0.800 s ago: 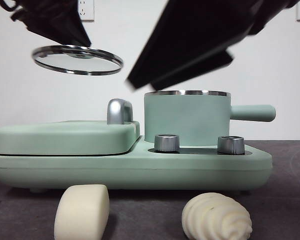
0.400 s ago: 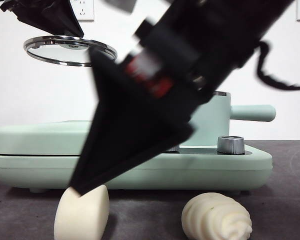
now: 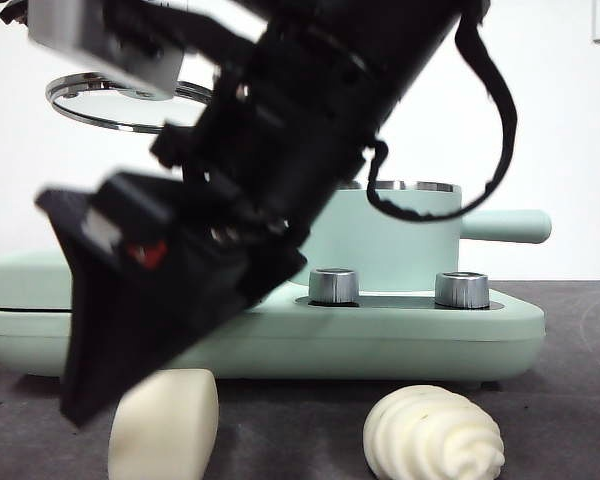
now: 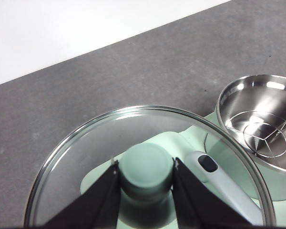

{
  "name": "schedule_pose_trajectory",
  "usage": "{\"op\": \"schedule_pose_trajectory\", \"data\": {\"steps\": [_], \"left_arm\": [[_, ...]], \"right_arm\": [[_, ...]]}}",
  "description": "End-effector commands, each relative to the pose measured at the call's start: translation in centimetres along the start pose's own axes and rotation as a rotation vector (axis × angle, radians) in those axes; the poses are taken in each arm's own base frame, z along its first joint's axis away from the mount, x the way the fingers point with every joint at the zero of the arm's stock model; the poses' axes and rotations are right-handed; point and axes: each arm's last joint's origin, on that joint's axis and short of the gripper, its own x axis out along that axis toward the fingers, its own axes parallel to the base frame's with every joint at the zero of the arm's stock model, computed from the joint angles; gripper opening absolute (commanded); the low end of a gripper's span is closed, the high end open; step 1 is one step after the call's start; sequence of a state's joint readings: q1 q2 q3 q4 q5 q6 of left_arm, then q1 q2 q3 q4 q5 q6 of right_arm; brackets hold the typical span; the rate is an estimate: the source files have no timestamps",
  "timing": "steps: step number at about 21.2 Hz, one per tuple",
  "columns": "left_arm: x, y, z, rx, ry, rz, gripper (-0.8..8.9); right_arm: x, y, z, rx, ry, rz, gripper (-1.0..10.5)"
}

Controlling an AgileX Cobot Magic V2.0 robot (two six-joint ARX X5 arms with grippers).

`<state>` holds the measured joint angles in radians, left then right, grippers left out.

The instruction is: Put the buns in a small steamer

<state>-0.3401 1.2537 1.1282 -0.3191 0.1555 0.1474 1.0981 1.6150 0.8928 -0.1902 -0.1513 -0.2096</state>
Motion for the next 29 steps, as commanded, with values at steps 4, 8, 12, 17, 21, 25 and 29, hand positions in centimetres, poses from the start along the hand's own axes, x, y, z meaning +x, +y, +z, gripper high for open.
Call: {"op": "schedule_pose_trajectory", "data": {"steps": [4,8,12,17,21,25,29], "left_arm": [[-0.3,0.3,0.8,0.028,-0.041,0.011,0.14],[-0.3,0.3,0.8,0.028,-0.042,0.012,0.14],[-0.3,0.3,0.8,0.027,-0.042,0.013,0.15],[-0.3,0.3,0.8,0.027,-0.041,0.012,0.14],[-0.3,0.3,0.8,0.029,-0.049,0.013,0.14],[-0.3,0.3,1.1,0.044,-0.074,0.018,0.14],[-0.3,0.3,1.1,0.044,-0.074,0.018,0.14]], "right_arm": [[0.6,0.2,-0.3,-0.006,0.065,-0.009,3.9],[0.6,0.2,-0.4,-0.008,0.085,-0.025,3.1],[0.6,0.2,-0.8,-0.004,0.122,-0.06,2.8],[-1.1,0.1,-0.3,0.117,0.165,-0.063,2.2],[-7.8,0.0,2.5,0.26,0.168,-0.097,2.2],[-15.7,-1.5,4.9,0.419,0.164,-0.196,2.2],[-19.9,-4.4,5.7,0.509,0.161,-0.264,2.2]]}}
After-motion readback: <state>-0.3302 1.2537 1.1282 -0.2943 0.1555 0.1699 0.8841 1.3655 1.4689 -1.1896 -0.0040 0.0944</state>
